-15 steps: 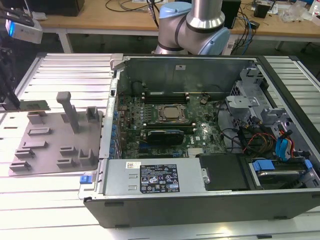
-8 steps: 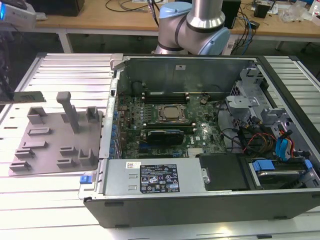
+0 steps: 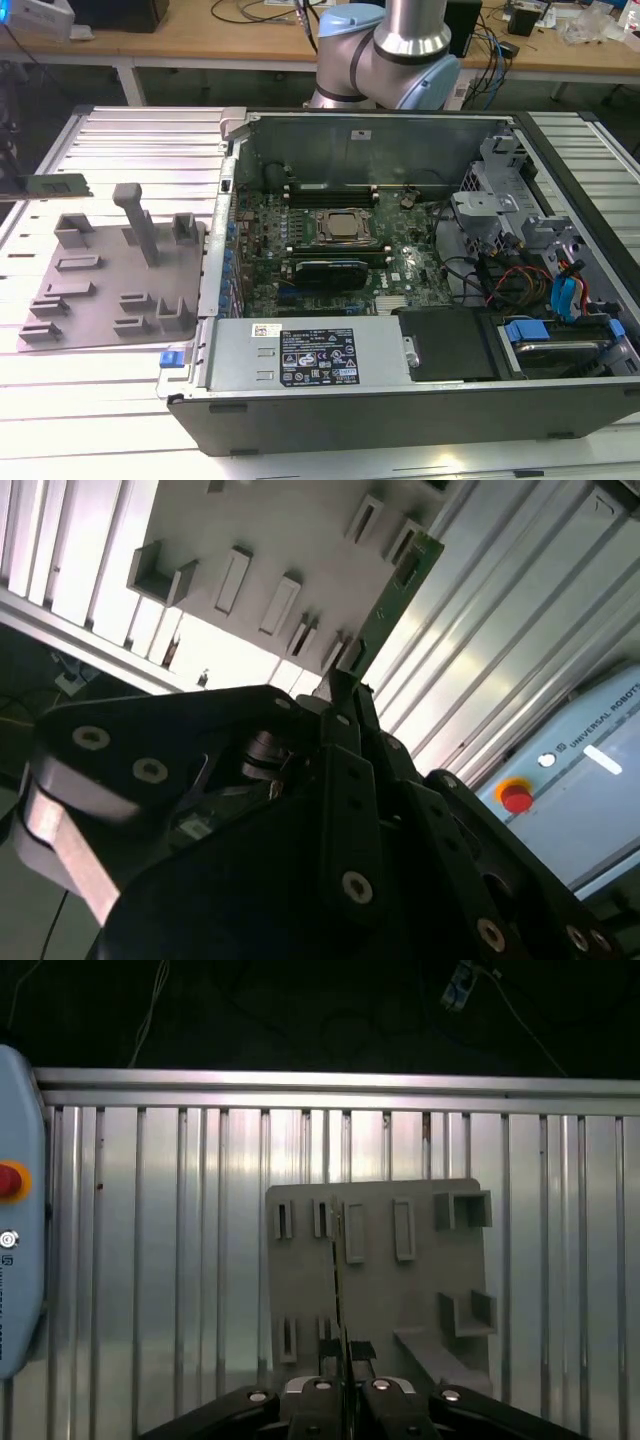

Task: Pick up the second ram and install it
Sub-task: 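Pick up the second ram and move it above second insertion slot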

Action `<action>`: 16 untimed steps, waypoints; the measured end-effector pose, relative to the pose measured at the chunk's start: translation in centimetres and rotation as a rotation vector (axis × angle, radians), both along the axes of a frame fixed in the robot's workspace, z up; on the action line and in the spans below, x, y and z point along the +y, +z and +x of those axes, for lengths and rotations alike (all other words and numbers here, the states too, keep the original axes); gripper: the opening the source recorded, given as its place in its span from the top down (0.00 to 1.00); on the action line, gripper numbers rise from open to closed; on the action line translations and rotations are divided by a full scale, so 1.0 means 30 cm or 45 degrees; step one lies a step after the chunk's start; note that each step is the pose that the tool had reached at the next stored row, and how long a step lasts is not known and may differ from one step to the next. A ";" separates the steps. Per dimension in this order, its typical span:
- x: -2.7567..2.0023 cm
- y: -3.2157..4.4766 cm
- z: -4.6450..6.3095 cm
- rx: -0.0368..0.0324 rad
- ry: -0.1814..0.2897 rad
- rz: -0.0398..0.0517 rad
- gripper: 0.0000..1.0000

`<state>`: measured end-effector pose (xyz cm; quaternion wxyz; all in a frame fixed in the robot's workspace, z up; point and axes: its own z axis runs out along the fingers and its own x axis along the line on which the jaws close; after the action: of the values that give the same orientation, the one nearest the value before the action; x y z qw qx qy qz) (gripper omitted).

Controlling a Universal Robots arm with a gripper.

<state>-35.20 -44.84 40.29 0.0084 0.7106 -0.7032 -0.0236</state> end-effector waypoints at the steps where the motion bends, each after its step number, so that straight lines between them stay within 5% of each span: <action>1: 0.000 0.000 0.015 0.0001 0.000 0.000 0.89; 16: 0.000 -0.012 0.357 0.0041 0.000 -0.007 0.89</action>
<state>-24.49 -44.83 39.93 0.0114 0.7105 -0.7033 -0.0229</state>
